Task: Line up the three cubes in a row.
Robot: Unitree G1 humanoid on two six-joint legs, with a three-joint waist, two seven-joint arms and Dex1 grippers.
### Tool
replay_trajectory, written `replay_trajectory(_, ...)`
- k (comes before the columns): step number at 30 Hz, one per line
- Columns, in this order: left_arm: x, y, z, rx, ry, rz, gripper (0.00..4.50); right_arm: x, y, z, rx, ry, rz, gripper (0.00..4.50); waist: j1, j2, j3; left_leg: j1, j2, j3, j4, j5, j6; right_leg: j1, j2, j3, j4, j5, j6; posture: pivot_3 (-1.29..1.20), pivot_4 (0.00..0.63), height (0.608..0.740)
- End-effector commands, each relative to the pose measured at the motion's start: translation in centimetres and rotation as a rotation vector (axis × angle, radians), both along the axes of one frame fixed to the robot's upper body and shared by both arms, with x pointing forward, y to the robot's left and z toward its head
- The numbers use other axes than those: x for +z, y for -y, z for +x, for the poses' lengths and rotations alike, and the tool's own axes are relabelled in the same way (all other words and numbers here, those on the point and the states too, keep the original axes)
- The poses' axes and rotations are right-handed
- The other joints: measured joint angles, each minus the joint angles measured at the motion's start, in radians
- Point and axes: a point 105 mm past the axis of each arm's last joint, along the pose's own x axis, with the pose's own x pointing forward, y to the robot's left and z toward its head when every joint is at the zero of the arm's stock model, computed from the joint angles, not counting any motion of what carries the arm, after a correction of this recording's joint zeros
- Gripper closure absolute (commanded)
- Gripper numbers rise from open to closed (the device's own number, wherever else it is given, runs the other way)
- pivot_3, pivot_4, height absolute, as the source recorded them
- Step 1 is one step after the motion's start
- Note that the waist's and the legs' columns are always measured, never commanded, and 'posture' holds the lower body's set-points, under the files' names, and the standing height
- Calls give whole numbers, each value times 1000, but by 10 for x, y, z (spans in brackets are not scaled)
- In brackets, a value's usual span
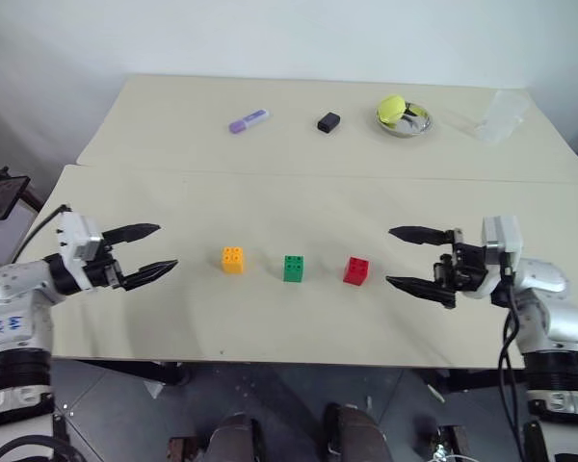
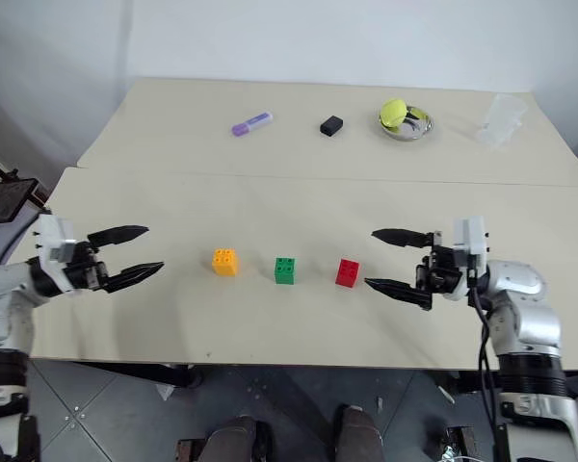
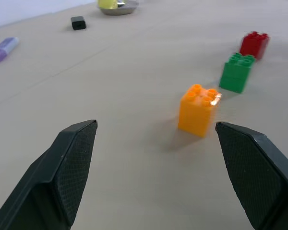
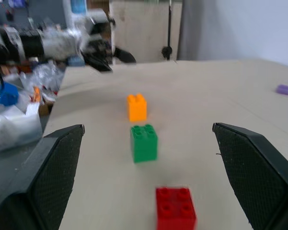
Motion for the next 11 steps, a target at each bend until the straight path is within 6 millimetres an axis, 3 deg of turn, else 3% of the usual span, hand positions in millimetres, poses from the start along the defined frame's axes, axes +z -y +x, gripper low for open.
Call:
replay_trajectory(1,0,-1,2,-5,38,41,293,5,1,-1,6,52,8,0,-2,0,0,0,0,0,0,0,0,0,0,0,0,0,0,0,150,740)
replay_trajectory(6,9,13,-2,-82,76,19,293,-2,11,-4,-15,52,-19,0,-3,0,0,0,0,0,0,0,0,0,0,0,0,0,0,0,150,740)
replay_trajectory(11,5,26,-10,-188,37,44,293,-17,25,-5,-27,66,-78,0,-2,0,0,0,0,0,0,0,0,0,0,0,0,0,0,0,150,740)
